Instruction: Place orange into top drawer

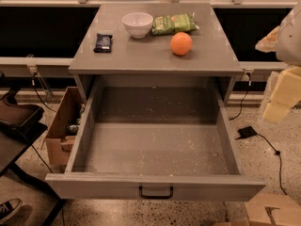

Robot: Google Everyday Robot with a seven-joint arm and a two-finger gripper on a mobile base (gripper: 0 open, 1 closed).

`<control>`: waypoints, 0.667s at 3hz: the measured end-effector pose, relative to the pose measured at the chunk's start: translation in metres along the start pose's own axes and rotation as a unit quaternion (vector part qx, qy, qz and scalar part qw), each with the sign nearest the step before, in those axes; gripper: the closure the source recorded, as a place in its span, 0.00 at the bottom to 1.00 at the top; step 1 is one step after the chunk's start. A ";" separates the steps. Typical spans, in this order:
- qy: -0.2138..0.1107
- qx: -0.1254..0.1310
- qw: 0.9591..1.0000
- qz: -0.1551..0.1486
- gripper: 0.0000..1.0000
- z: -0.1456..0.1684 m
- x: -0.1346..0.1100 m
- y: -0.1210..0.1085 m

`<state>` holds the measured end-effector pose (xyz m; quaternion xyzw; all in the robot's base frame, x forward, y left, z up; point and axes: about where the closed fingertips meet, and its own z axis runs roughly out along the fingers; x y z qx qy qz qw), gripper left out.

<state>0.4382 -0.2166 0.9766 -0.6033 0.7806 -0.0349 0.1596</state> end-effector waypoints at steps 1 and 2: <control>0.000 0.000 1.000 0.000 0.00 0.000 0.000 0.000; -0.023 0.010 0.999 0.039 0.00 0.005 0.003 -0.002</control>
Offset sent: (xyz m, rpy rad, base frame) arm 0.0092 -0.0105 -0.0184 0.1667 -0.0400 -0.1798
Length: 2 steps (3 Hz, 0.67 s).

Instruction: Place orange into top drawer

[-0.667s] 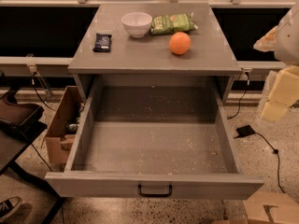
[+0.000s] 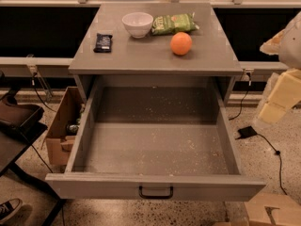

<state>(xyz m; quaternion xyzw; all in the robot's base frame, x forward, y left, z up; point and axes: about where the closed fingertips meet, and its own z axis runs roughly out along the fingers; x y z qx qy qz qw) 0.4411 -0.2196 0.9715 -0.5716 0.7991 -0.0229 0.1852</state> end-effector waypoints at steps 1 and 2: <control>-0.077 -0.005 0.996 0.038 0.00 0.037 -0.003 -0.019; -0.202 0.001 0.978 0.057 0.00 0.077 -0.034 -0.068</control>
Offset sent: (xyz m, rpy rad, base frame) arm 0.2237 0.0325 -0.0193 0.7974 -0.4534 -0.0244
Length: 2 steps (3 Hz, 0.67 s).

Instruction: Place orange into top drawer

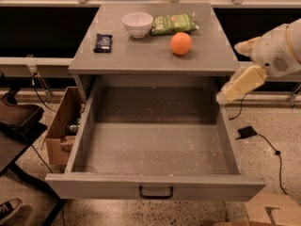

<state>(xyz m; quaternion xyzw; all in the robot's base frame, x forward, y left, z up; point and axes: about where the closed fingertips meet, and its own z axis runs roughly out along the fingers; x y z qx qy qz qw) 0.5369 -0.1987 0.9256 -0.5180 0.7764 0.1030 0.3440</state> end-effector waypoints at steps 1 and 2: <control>-0.138 0.042 0.989 0.003 0.00 0.028 -0.039 -0.061; -0.234 0.087 0.968 0.001 0.00 0.040 -0.072 -0.110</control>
Offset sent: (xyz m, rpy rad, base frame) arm 0.1864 0.0181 0.0714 0.5525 -0.5276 -0.0506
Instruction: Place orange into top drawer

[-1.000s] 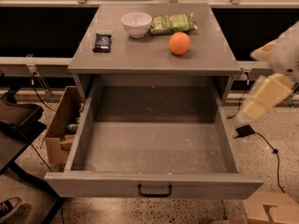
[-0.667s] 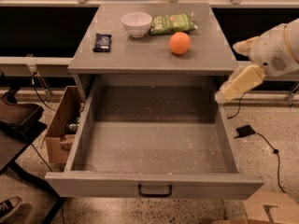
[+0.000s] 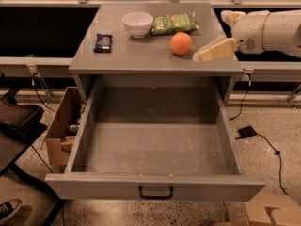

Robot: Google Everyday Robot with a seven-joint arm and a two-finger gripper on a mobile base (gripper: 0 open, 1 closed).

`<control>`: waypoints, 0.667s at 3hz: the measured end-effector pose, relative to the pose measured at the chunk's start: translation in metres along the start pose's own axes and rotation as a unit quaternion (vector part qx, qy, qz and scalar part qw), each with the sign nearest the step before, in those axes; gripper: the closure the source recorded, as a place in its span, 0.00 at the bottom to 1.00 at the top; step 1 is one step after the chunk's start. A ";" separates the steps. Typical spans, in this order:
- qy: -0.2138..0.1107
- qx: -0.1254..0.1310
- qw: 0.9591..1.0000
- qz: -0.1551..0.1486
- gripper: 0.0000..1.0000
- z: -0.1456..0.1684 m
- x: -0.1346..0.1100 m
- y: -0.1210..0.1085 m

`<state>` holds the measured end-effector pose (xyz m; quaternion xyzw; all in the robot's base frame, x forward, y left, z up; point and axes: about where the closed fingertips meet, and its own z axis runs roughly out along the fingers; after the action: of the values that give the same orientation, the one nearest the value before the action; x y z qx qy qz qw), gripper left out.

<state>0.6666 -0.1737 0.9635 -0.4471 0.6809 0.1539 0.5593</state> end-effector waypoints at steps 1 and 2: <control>0.000 0.000 1.000 0.000 0.00 0.000 0.000 0.000; 0.023 0.019 0.999 0.043 0.00 0.048 0.019 -0.020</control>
Offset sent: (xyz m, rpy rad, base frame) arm 0.0913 0.0214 -0.0544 0.0523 0.1585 -0.1712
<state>0.7124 -0.1591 0.9364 -0.4107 0.7149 0.1545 0.5444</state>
